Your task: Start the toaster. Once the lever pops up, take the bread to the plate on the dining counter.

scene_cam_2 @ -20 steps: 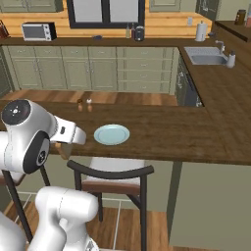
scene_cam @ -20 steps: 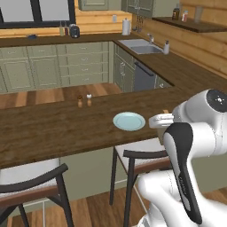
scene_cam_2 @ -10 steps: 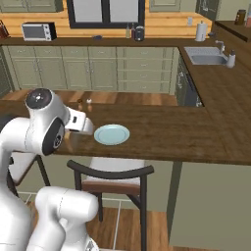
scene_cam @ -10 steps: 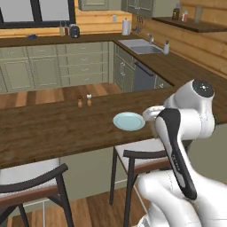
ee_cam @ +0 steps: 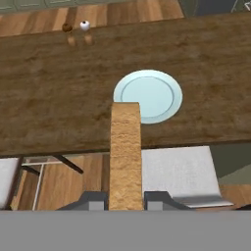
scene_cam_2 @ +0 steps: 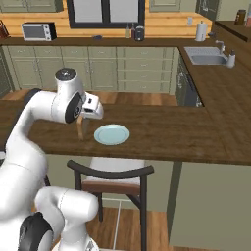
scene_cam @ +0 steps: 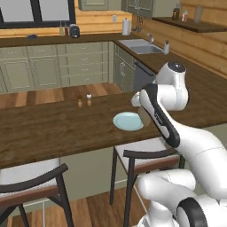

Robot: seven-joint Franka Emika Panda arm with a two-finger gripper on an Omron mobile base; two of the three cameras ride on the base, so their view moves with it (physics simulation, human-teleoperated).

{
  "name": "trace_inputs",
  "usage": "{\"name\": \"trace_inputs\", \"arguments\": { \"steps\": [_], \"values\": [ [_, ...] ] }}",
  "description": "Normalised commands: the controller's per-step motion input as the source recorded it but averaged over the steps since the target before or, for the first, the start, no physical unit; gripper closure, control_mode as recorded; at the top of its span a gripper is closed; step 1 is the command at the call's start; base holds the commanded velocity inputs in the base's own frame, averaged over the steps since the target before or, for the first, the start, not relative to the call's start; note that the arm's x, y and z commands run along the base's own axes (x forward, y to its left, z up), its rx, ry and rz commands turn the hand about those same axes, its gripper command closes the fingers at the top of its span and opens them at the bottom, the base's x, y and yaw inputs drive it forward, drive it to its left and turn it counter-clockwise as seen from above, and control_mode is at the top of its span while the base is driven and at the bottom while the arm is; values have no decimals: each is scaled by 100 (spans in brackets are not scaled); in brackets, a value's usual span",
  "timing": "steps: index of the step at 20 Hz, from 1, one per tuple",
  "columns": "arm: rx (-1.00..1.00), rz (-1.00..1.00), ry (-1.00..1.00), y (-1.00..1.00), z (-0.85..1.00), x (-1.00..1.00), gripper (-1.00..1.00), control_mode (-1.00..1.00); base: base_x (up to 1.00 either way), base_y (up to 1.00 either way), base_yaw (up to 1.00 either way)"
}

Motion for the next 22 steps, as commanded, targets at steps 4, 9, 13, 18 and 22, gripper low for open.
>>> {"name": "trace_inputs", "arguments": {
  "steps": [4,9,13,18,22],
  "values": [
    [0,-9,3,9,-34,100,100,-100,0,0,0],
    [0,-3,3,3,-40,100,100,-100,0,0,0],
    [3,5,2,0,-49,100,100,-100,0,0,0],
    [15,14,16,-13,-47,58,100,-100,0,0,0],
    [19,15,6,-1,-37,39,100,-100,0,0,0]
  ]
}}
